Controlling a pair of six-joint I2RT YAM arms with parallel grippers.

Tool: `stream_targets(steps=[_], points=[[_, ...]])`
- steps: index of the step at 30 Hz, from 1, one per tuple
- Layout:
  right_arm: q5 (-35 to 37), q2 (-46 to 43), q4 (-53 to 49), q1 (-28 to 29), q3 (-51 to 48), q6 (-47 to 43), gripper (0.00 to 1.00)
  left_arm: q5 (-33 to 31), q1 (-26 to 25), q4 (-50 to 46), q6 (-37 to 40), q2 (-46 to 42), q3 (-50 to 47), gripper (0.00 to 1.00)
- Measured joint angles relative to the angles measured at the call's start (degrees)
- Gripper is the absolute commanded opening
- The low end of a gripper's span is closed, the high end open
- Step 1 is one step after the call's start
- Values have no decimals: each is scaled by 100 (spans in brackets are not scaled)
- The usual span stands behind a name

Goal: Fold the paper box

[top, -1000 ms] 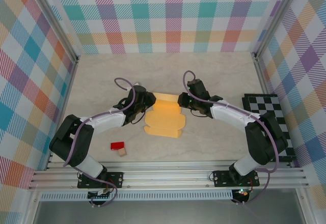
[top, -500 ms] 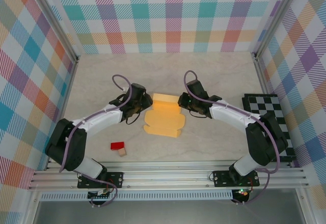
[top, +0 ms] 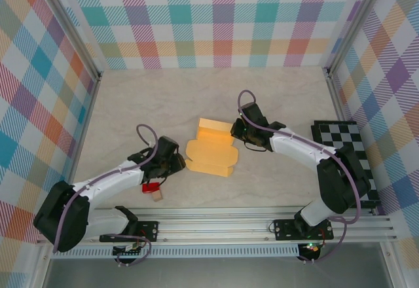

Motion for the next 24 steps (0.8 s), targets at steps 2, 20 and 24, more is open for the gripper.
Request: stream_targets(steps=[2, 20, 24], points=[[7, 0, -44, 0, 20, 0, 17, 72, -221, 278, -125, 39, -127, 51], [81, 0, -190, 0, 74, 17, 17, -476, -1207, 2634, -1386, -313, -1281, 55], [83, 0, -192, 0, 74, 20, 17, -603, -1340, 3167, -1563, 269, -1180, 53]])
